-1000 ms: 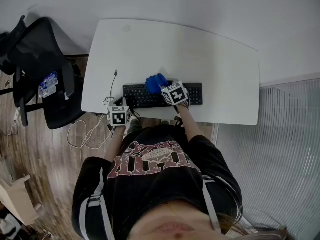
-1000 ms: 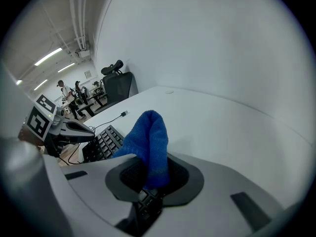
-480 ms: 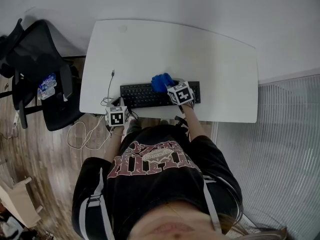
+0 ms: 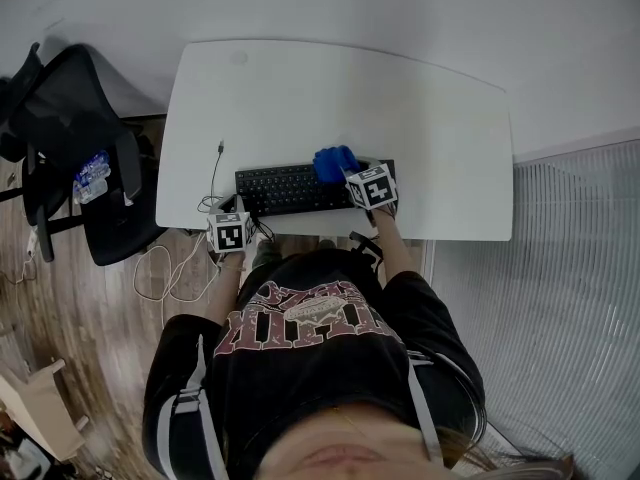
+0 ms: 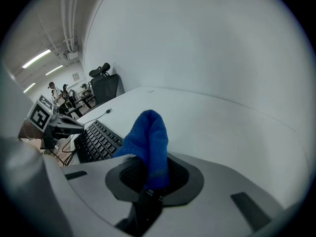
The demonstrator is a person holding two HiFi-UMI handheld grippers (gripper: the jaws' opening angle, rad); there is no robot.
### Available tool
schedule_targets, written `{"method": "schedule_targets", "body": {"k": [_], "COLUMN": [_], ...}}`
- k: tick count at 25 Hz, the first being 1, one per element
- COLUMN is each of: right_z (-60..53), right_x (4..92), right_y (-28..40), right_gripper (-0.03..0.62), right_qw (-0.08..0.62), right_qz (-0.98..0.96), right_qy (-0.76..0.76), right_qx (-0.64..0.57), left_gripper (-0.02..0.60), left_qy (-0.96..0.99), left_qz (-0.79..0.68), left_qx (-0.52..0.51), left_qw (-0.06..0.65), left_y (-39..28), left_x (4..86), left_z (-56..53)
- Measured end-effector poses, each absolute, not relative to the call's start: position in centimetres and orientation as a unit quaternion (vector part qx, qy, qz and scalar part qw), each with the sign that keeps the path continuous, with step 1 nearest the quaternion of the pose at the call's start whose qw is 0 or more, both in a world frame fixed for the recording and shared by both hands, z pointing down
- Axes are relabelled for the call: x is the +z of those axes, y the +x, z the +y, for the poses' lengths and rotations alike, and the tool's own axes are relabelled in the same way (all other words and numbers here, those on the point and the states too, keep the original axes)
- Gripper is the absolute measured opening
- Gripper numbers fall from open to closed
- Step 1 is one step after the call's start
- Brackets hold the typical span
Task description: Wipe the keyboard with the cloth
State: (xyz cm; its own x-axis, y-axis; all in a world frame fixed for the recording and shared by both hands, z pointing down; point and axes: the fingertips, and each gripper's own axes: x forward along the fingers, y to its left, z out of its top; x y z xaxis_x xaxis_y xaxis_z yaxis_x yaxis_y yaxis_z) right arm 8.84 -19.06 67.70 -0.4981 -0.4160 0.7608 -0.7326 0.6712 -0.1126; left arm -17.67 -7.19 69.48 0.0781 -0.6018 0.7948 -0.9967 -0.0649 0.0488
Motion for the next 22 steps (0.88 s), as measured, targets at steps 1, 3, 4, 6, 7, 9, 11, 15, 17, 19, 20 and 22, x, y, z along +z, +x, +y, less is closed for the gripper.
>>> {"method": "schedule_targets", "body": {"k": [1,3,4,6,7,9,11,15,17,19,20,22], "right_z": [-19.1,-19.1,-19.1,-18.9,-18.8,-18.8,-18.9,-19.1,-19.0,-19.0,-18.9,-18.9], "right_x": [67.7,67.6,67.6,67.7,67.7,67.7,67.6,67.7,67.7,67.6,67.6,67.6], "right_y": [9.1,9.7,10.0,10.4,10.7,11.2,11.9,13.7,14.5,15.3,15.7,16.6], "right_gripper": [0.064,0.064,0.064,0.064,0.064,0.064,0.064,0.064,0.064,0.064,0.064,0.064], "right_qw": [0.364,0.364,0.363,0.363,0.363,0.364,0.364,0.368,0.370,0.370,0.369,0.369], "right_qz": [-0.837,-0.836,-0.836,-0.835,-0.835,-0.833,-0.830,-0.824,-0.820,-0.817,-0.816,-0.812], "right_qy": [0.345,0.348,0.349,0.351,0.352,0.356,0.361,0.372,0.378,0.384,0.387,0.393], "right_qx": [0.218,0.219,0.219,0.219,0.218,0.218,0.219,0.219,0.218,0.219,0.220,0.223], "left_gripper": [0.035,0.035,0.035,0.035,0.035,0.035,0.035,0.035,0.035,0.035,0.035,0.035], "left_qy": [0.661,0.660,0.659,0.658,0.657,0.656,0.656,0.657,0.656,0.654,0.655,0.653], "left_qz": [-0.604,-0.605,-0.605,-0.606,-0.606,-0.607,-0.608,-0.609,-0.610,-0.611,-0.612,-0.613], "left_qx": [0.309,0.310,0.310,0.310,0.310,0.310,0.310,0.311,0.311,0.311,0.310,0.311], "left_qw": [0.319,0.320,0.321,0.323,0.323,0.323,0.321,0.318,0.317,0.319,0.318,0.318], "left_y": [-17.7,-17.6,-17.6,-17.7,-17.7,-17.8,-17.8,-17.7,-17.7,-17.7,-17.6,-17.5], "left_x": [69.5,69.5,69.5,69.6,69.6,69.6,69.6,69.6,69.6,69.5,69.4,69.4], "left_z": [-7.3,-7.3,-7.2,-7.0,-7.0,-6.9,-7.1,-7.2,-7.2,-7.1,-7.1,-7.1]}}
